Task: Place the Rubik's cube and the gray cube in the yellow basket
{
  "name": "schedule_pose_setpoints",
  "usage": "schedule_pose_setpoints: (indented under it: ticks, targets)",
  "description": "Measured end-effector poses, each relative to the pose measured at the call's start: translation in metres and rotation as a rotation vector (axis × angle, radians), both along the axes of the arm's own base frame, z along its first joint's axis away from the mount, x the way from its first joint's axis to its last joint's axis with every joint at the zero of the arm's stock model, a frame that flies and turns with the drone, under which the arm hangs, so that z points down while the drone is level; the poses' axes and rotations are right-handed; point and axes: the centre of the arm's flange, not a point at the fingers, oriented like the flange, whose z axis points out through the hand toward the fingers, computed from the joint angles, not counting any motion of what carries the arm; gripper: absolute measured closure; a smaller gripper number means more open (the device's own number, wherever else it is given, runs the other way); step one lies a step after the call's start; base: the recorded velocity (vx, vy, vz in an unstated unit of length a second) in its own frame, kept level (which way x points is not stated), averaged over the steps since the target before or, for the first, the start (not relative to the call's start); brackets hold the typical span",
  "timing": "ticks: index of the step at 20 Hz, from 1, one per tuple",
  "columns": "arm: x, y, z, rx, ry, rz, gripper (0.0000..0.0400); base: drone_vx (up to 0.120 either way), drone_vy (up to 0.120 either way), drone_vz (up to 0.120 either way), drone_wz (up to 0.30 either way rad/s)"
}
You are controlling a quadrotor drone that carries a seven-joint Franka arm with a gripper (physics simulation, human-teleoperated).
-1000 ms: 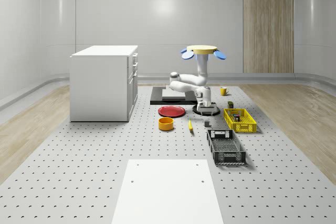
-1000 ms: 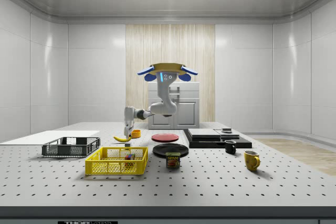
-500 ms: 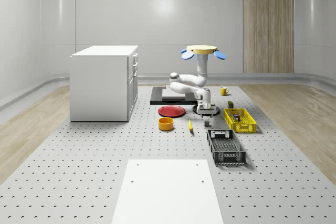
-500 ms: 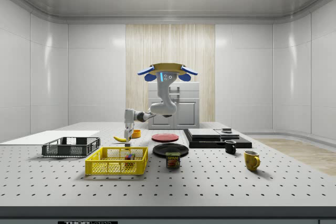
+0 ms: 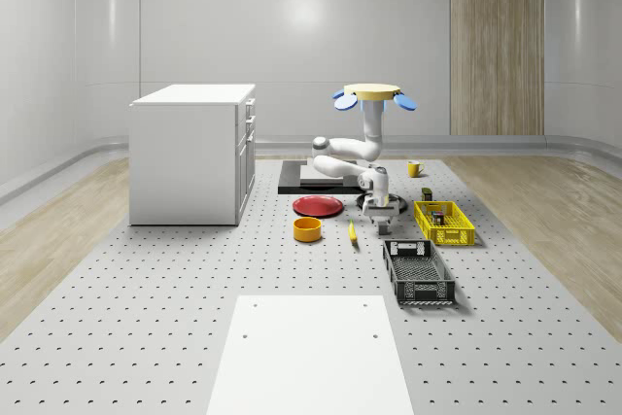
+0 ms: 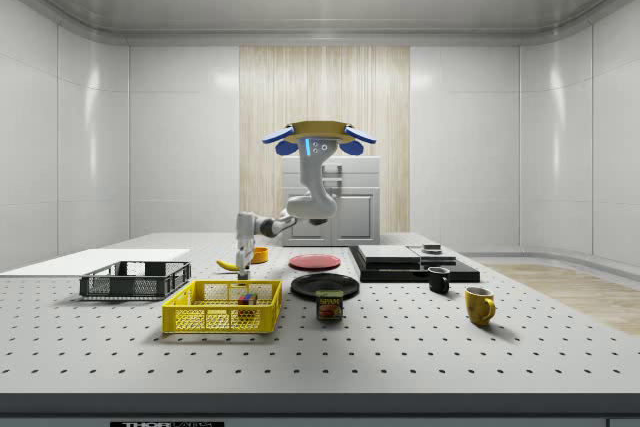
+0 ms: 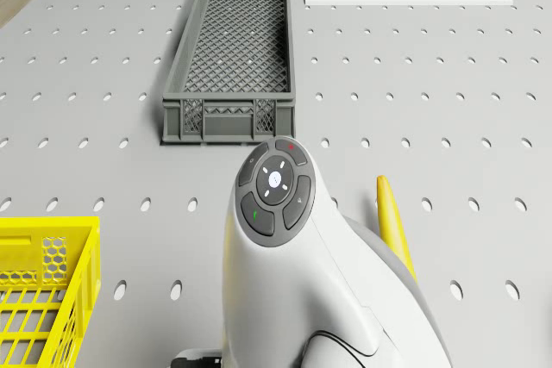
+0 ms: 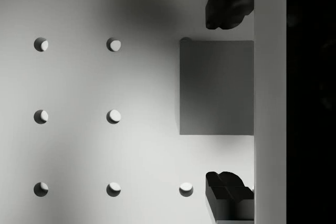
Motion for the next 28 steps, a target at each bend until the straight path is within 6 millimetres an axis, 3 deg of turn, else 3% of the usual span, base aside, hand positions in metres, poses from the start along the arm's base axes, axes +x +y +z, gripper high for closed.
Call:
schedule_pose_setpoints:
  ticks: [9,17,22,28]
  targets:
    - [0.006,-0.005,0.003,0.000,0.000,0.000,0.0000,0.000,0.000,0.000,0.000]
    - [0.007,-0.006,0.018,0.000,0.000,0.000,0.0000,0.000,0.000,0.000,0.000]
    - [0.007,-0.006,0.023,0.000,0.000,0.000,0.0103,0.000,0.000,0.000,0.000]
    - [0.007,-0.006,0.025,0.000,0.000,0.000,0.0140,0.000,0.000,0.000,0.000]
